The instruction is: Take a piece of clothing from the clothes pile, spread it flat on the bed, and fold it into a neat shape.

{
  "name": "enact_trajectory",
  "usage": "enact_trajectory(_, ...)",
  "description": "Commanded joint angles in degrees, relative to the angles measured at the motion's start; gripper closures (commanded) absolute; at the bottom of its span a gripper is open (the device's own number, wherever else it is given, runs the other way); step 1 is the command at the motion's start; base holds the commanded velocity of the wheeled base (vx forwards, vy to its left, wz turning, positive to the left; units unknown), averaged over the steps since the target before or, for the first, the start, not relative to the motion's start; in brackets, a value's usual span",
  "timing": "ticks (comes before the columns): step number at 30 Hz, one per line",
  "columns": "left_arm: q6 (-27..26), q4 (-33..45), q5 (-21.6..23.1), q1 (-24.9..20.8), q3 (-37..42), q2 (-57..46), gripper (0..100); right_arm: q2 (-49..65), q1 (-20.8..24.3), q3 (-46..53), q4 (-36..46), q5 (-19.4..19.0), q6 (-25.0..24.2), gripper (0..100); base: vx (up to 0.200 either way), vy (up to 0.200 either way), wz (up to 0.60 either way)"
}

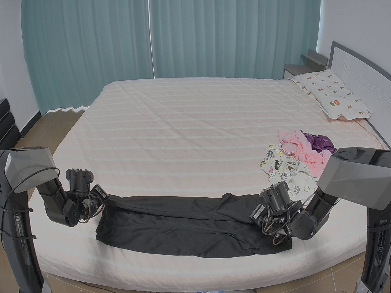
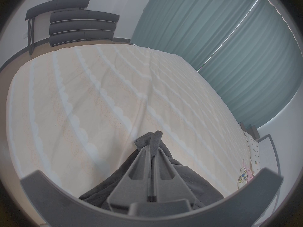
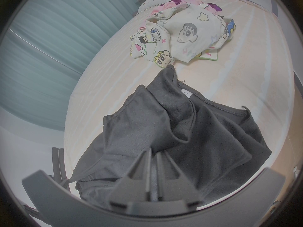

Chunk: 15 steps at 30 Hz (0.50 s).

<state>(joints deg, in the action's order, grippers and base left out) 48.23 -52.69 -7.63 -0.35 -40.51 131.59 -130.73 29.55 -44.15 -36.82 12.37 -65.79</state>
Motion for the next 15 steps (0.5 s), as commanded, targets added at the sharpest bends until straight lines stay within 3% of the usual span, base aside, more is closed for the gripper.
enact_trajectory(1,0.03,-0.05,-0.02,0.0,-0.01,-0.01,100,0.65,0.24,0.3,0.08,0.11,0.05,100,0.0,0.0,0.0)
enact_trajectory(15,-3.67,0.48,0.07,0.09,-4.31,-1.16,100,4.61,-6.35,-5.33,-0.54,-0.42,1.98,100,0.0,0.0,0.0)
